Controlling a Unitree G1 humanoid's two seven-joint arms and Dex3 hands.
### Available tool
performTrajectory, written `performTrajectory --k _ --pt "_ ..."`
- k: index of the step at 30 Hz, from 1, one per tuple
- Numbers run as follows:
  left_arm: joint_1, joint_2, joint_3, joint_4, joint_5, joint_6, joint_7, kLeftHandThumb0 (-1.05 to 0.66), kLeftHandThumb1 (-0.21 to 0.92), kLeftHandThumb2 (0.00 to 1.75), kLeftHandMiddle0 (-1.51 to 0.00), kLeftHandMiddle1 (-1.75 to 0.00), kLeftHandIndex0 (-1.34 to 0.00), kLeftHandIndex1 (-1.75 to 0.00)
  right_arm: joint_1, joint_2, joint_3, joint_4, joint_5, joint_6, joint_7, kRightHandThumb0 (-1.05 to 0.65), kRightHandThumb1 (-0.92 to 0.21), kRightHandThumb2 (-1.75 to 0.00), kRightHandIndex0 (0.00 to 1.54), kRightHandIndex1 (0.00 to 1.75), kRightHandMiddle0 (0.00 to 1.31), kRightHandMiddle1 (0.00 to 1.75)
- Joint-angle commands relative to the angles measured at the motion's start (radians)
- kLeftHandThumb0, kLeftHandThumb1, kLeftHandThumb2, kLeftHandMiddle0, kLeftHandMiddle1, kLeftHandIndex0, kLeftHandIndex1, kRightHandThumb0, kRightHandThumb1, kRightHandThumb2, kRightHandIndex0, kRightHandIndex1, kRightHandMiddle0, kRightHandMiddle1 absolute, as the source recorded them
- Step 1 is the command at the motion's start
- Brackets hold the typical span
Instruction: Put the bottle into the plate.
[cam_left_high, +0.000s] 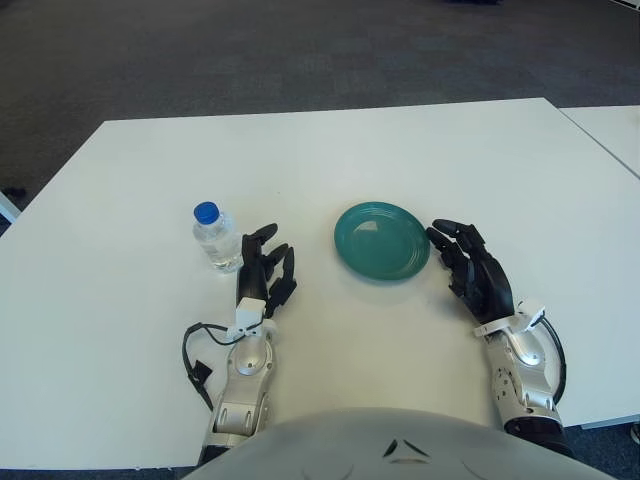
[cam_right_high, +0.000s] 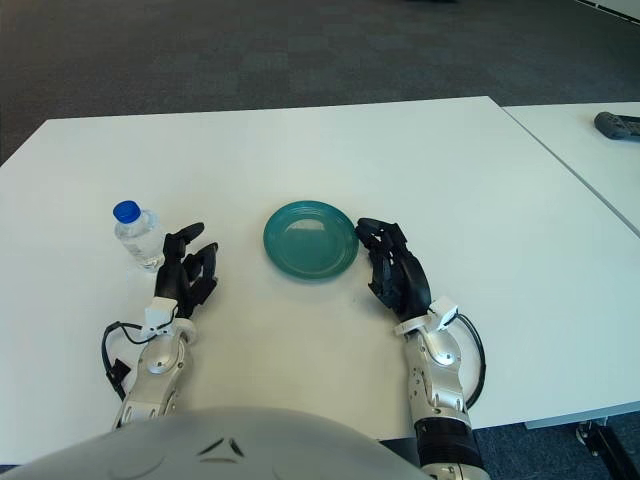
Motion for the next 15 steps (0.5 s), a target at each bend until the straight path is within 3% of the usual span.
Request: performTrajectory --k 1,15 --pt "0.004 -0.025 0.010 0.005 -0.001 0.000 0.011 -0.80 0.92 0.43 -0.35 -0.36 -0.01 -0.98 0.002 0.004 0.003 0.012 -0.010 0.021 -0.003 -0.64 -0.92 -0.76 0.37 0.45 0.13 1.00" --pt "-0.005 -0.021 0.016 0.006 -0.006 0.004 0.009 -0.79 0.92 0.38 -0.38 -0.33 -0.02 -0.98 -0.006 0.009 0.010 0.021 -0.017 0.019 -0.011 -0.64 -0.92 -0.76 0.37 0.45 0.13 1.00"
